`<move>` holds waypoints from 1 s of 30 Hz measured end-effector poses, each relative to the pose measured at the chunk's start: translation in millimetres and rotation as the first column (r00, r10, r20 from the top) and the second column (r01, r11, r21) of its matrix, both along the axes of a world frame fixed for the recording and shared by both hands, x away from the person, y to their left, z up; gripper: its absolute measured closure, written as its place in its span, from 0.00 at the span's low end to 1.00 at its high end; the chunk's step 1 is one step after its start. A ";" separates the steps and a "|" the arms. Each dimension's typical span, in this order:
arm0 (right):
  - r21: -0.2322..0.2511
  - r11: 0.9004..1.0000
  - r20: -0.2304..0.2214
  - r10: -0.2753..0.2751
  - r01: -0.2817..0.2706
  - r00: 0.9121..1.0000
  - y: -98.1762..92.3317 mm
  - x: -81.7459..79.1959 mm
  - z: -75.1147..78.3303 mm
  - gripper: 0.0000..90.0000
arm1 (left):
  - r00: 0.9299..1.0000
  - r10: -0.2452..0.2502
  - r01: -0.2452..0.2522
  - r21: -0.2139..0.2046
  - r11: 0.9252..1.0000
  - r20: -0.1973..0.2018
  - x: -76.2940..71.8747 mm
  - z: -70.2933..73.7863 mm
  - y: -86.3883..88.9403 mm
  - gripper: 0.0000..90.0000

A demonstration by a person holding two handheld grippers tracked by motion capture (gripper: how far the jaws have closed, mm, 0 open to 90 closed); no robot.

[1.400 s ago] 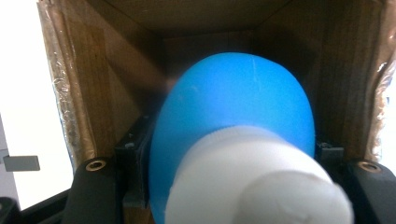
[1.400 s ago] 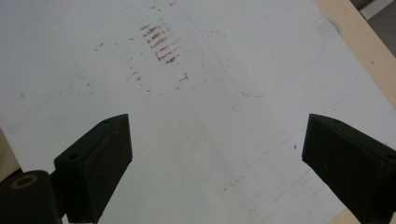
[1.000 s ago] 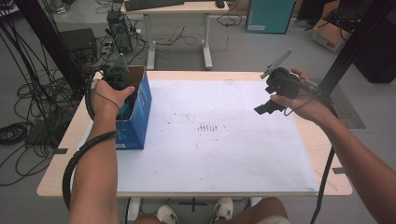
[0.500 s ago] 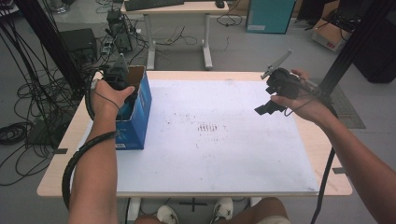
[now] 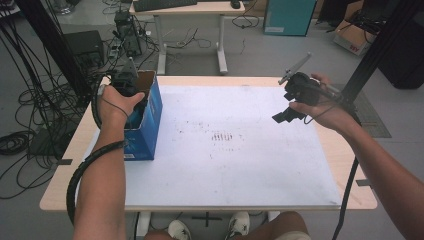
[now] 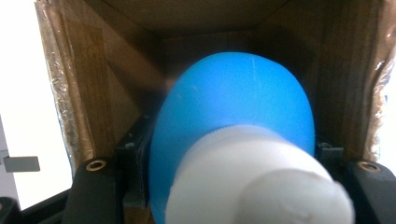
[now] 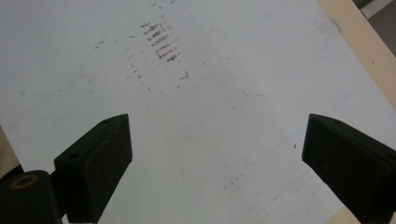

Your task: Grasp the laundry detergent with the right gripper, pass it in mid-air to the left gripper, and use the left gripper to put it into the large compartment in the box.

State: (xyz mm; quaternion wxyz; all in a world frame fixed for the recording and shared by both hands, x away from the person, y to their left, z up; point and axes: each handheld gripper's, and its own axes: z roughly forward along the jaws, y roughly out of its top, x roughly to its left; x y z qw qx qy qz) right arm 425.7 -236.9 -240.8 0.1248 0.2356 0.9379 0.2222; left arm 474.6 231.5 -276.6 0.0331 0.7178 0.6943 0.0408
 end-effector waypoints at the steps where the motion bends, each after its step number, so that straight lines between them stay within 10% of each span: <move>1: 0.001 1.000 -0.003 -0.006 0.006 1.000 0.0 -0.3 0.2 0.09 | 1.000 0.000 0.000 0.000 1.000 0.002 -0.2 -0.1 0.1 0.39; 30: 0.002 1.000 -0.001 -0.006 0.006 1.000 1.1 -1.7 -0.4 0.09 | 1.000 -0.006 0.006 -0.005 1.000 0.007 -1.2 -0.1 1.4 0.39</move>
